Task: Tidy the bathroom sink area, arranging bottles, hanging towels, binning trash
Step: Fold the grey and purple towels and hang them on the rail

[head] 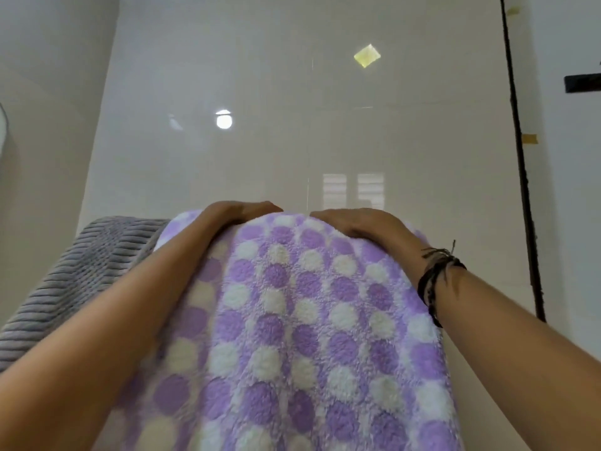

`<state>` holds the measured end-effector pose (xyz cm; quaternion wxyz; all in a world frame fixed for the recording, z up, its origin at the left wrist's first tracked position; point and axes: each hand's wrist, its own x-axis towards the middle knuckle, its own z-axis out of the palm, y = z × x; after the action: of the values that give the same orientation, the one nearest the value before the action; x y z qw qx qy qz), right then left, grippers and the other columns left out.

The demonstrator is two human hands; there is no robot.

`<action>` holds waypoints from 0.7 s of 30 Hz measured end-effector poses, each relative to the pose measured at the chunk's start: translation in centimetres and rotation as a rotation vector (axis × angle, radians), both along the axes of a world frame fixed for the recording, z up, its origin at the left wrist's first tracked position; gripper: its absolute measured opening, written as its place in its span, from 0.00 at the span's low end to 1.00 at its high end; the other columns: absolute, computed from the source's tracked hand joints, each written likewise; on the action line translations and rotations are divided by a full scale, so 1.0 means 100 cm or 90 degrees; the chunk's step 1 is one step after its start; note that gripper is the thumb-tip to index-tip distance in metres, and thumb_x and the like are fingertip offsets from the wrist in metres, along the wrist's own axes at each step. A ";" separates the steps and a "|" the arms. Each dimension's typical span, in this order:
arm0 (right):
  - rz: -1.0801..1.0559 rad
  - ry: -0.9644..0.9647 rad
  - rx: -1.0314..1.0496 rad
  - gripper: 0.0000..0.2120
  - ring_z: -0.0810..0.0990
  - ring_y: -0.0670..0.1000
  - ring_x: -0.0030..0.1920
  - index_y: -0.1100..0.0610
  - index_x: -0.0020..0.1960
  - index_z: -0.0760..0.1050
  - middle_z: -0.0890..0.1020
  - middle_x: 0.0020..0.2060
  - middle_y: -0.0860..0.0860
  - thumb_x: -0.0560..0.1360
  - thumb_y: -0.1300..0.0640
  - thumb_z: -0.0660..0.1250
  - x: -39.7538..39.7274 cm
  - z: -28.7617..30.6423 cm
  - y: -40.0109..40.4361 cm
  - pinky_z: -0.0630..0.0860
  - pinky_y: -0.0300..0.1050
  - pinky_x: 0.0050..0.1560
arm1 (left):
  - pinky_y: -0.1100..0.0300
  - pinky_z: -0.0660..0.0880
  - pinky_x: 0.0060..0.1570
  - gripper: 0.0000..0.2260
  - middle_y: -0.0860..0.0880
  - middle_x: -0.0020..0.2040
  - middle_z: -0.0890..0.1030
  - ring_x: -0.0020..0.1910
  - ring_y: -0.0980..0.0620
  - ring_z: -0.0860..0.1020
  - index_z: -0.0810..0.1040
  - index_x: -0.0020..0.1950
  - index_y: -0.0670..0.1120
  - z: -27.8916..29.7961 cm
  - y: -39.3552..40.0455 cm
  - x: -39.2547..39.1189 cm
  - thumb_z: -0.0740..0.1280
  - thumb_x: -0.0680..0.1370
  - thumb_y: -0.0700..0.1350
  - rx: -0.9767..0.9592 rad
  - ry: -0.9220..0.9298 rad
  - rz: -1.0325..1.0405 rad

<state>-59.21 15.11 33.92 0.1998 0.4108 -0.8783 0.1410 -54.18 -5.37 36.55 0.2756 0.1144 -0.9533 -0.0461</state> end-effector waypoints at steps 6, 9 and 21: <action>-0.090 0.425 -0.308 0.23 0.79 0.61 0.35 0.60 0.40 0.75 0.78 0.30 0.59 0.79 0.45 0.51 0.003 -0.055 -0.009 0.64 0.48 0.37 | 0.55 0.62 0.36 0.23 0.39 0.39 0.80 0.41 0.39 0.78 0.75 0.38 0.43 -0.056 0.013 0.029 0.49 0.74 0.59 -0.112 0.376 0.051; -0.110 0.465 -0.301 0.21 0.78 0.60 0.43 0.61 0.49 0.74 0.82 0.42 0.60 0.80 0.47 0.50 0.009 -0.067 -0.008 0.67 0.51 0.48 | 0.54 0.63 0.44 0.17 0.42 0.42 0.82 0.45 0.41 0.78 0.77 0.44 0.45 -0.089 0.023 0.042 0.51 0.78 0.51 -0.185 0.501 0.008; -0.036 0.435 -0.223 0.24 0.56 0.53 0.75 0.50 0.75 0.52 0.58 0.76 0.53 0.80 0.51 0.49 0.041 -0.099 -0.042 0.41 0.69 0.70 | 0.27 0.38 0.65 0.20 0.53 0.75 0.64 0.76 0.52 0.56 0.62 0.72 0.57 -0.124 0.056 0.037 0.51 0.80 0.54 -0.138 0.455 0.113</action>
<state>-55.15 10.91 23.98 0.5521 0.3696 -0.7345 0.1381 -50.47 0.20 24.12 0.6039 0.1434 -0.7830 0.0418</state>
